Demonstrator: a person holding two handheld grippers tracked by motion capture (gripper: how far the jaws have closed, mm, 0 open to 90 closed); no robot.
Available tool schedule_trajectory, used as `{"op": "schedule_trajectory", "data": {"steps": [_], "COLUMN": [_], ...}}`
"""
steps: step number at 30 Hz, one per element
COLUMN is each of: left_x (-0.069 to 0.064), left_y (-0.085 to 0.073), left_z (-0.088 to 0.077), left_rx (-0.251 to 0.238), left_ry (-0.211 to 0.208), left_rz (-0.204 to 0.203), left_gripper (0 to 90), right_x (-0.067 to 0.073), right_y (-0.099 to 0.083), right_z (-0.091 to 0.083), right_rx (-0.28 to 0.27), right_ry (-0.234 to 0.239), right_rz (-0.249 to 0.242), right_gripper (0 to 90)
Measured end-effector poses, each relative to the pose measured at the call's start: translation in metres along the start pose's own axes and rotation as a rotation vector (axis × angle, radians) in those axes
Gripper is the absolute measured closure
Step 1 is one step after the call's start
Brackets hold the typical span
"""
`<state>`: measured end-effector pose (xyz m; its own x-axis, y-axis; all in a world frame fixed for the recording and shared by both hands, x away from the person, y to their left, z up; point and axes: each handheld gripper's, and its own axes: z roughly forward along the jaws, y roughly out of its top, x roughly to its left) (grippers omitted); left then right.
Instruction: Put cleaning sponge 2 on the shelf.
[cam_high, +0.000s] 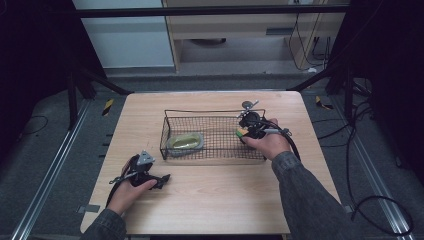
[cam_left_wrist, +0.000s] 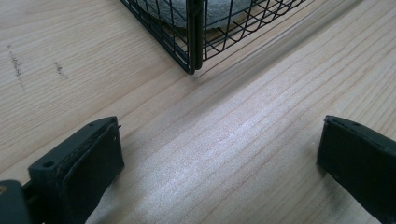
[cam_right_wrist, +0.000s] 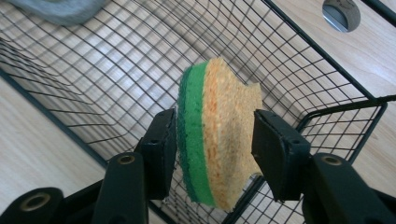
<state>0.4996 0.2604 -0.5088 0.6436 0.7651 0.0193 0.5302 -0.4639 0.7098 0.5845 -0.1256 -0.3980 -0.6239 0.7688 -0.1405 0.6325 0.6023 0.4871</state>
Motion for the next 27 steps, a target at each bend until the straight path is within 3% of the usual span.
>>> {"op": "schedule_trajectory", "data": {"steps": [8, 21, 27], "left_x": [0.0, 0.0, 0.0], "left_y": [0.0, 0.0, 0.0], "left_z": [0.0, 0.0, 0.0], "left_rx": [0.0, 0.0, 0.0], "left_ry": [0.0, 0.0, 0.0], "left_rz": [-0.001, 0.0, 0.0], "left_gripper": [0.0, 0.0, 0.0], "right_x": [0.001, -0.028, -0.041], "right_y": [-0.008, -0.03, -0.053], "right_z": [-0.013, -0.042, -0.055], "right_rx": [-0.048, -0.23, -0.282], "right_ry": [0.009, -0.064, -0.077], "right_rz": [0.03, 0.154, 0.205], "right_gripper": [41.2, 9.8, 7.8]}}
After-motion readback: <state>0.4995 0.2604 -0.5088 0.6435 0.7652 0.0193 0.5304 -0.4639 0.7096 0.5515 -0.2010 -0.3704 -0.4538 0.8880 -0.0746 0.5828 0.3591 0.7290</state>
